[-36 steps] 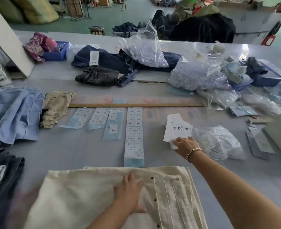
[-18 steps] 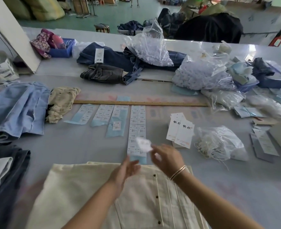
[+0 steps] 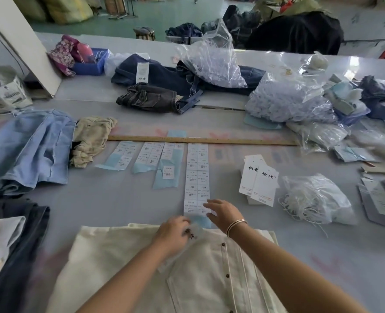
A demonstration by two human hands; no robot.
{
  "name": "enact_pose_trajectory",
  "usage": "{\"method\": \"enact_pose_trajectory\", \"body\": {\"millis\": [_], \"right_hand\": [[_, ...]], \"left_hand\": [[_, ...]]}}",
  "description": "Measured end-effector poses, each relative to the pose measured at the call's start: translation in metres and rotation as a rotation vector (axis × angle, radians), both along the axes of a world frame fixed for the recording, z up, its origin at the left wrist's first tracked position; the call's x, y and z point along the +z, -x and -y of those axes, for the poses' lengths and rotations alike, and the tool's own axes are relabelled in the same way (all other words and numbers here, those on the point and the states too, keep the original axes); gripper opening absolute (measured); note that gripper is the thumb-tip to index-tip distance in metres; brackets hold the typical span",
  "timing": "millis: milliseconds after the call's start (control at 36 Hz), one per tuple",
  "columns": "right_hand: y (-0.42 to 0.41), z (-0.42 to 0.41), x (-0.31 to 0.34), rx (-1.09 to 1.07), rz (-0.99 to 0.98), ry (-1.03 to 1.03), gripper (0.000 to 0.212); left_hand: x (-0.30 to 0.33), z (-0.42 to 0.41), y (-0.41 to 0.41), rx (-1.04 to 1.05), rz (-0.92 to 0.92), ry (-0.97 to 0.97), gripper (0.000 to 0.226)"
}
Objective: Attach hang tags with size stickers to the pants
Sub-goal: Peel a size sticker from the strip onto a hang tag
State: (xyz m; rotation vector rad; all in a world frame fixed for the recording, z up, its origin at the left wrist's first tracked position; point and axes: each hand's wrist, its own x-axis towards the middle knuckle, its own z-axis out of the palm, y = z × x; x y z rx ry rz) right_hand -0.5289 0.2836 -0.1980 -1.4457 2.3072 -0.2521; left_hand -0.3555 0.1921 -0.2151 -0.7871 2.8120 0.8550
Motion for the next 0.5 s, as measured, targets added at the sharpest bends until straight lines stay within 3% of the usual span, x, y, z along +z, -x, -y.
{"method": "enact_pose_trajectory", "body": {"millis": [139, 500], "right_hand": [[0.006, 0.004, -0.02, 0.139, -0.068, -0.151, 0.04], [-0.003, 0.009, -0.034, 0.249, -0.397, -0.052, 0.033]], "left_hand": [[-0.014, -0.001, 0.009, -0.104, 0.083, 0.102, 0.041], [-0.024, 0.003, 0.011, -0.077, 0.135, 0.066, 0.053]]}}
